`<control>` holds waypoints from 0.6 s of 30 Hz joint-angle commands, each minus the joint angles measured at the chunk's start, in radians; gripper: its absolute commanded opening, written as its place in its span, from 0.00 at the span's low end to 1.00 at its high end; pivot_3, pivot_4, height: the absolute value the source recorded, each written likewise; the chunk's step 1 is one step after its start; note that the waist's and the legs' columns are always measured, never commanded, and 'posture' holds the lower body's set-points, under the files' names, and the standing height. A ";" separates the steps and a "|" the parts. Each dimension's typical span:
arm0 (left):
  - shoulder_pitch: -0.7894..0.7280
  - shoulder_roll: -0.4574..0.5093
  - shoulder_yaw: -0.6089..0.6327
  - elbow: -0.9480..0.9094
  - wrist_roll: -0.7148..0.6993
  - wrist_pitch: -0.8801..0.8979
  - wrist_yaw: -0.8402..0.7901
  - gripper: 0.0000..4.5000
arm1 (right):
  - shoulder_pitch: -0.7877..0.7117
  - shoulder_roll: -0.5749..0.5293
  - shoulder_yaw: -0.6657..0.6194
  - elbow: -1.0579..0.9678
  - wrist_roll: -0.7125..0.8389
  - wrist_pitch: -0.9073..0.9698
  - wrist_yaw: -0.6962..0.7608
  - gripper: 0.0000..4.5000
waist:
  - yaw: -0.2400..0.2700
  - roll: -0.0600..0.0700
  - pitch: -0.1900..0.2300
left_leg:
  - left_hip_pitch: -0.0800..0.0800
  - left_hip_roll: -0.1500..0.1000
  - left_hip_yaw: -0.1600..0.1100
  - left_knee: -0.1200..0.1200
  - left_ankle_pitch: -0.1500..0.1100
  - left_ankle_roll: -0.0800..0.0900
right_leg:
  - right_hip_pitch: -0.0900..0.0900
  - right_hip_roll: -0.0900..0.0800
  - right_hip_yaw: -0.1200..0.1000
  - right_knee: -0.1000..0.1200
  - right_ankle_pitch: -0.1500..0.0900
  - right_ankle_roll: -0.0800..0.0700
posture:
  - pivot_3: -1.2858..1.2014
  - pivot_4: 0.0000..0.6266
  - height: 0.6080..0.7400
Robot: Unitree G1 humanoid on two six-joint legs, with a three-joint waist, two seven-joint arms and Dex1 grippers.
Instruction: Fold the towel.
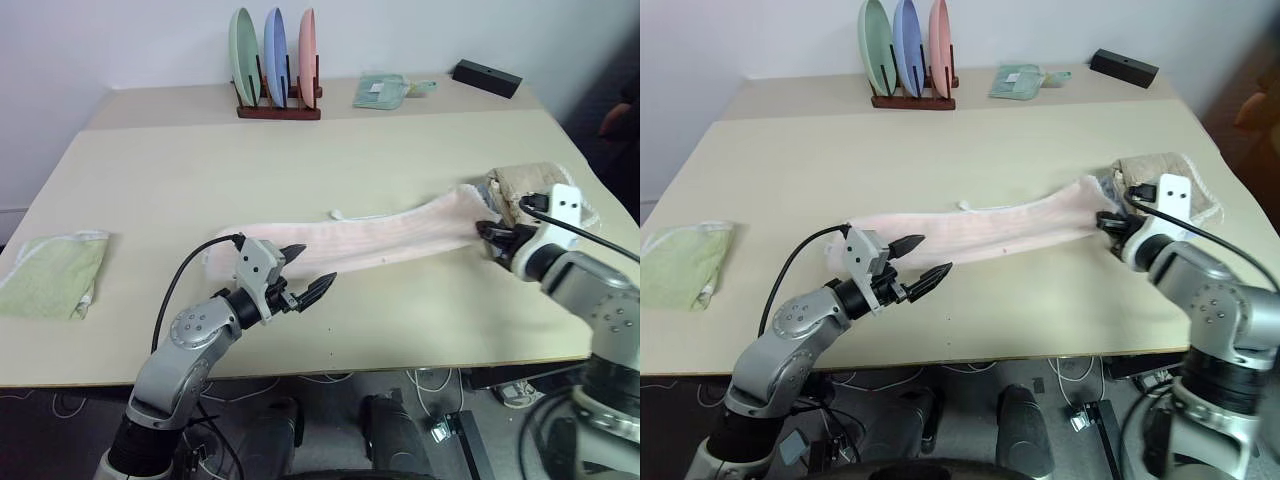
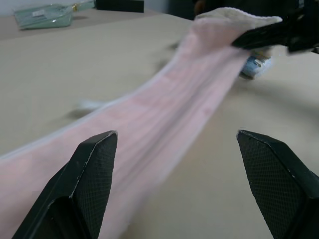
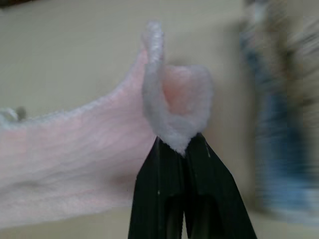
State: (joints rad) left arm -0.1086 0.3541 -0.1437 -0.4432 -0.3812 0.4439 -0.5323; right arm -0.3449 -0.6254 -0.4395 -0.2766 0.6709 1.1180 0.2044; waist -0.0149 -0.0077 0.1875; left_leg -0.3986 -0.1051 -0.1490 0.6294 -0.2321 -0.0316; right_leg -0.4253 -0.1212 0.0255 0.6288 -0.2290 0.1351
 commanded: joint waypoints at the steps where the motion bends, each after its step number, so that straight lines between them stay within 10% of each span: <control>1: -0.027 -0.005 0.002 0.003 0.008 -0.037 -0.016 0.87 | -0.015 -0.107 0.146 -0.084 -0.069 -0.113 0.132 0.00 | -0.003 0.000 0.000 | 0.000 0.001 0.000 0.000 0.000 0.000 | 0.000 0.001 0.000 0.000 0.000 0.000 | 0.52 0.24 1.00; 12: -0.001 -0.004 0.006 -0.034 0.015 -0.031 -0.001 0.87 | -0.179 -0.109 0.724 -0.109 -0.350 -0.363 0.369 0.00 | 0.016 -0.001 0.001 | -0.002 0.003 0.001 0.001 0.000 0.001 | 0.000 0.001 0.000 -0.003 0.000 0.000 | 0.52 0.24 1.00; 18: 0.019 0.001 0.012 -0.057 0.017 -0.022 0.017 0.87 | -0.176 -0.044 0.814 -0.049 -0.450 -0.408 0.389 0.00 | 0.028 -0.001 0.001 | -0.002 0.003 0.001 0.001 0.000 0.000 | 0.000 0.001 0.000 -0.004 0.000 0.000 | 0.52 0.24 1.00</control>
State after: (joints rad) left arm -0.0902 0.3524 -0.1421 -0.4551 -0.3656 0.4265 -0.5192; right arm -0.5073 -0.6780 0.3784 -0.3201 0.2511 0.7386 0.5847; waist 0.0131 -0.0091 0.1882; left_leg -0.4008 -0.1026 -0.1481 0.6308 -0.2325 -0.0312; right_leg -0.4257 -0.1205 0.0260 0.6248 -0.2285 0.1350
